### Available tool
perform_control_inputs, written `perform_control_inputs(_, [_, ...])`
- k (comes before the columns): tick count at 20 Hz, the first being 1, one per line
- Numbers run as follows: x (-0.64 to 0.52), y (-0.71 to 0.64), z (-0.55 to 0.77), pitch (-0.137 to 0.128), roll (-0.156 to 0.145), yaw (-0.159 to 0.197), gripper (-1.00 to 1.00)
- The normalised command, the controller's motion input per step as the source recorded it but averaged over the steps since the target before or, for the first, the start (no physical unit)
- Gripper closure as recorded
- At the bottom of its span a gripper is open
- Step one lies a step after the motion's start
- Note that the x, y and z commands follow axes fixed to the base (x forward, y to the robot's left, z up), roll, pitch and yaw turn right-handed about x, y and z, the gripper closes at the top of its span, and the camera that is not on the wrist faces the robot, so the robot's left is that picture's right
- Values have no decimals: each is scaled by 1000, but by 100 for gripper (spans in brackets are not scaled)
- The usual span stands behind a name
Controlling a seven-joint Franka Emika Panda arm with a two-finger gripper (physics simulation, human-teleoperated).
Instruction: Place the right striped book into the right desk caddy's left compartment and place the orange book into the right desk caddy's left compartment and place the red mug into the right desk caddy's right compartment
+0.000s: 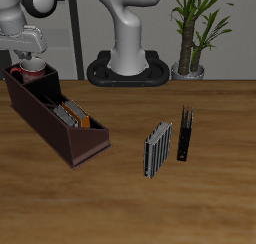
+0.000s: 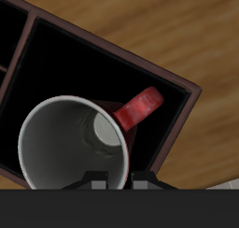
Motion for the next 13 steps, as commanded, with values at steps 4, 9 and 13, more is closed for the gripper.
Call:
perform_control_inputs(4, [42,55,-15,14,32,4,-100])
perform_control_inputs(9, [153,38,-30,70,29,-30,-100])
perform_control_inputs(13, [0,0,0,0,0,0,-100])
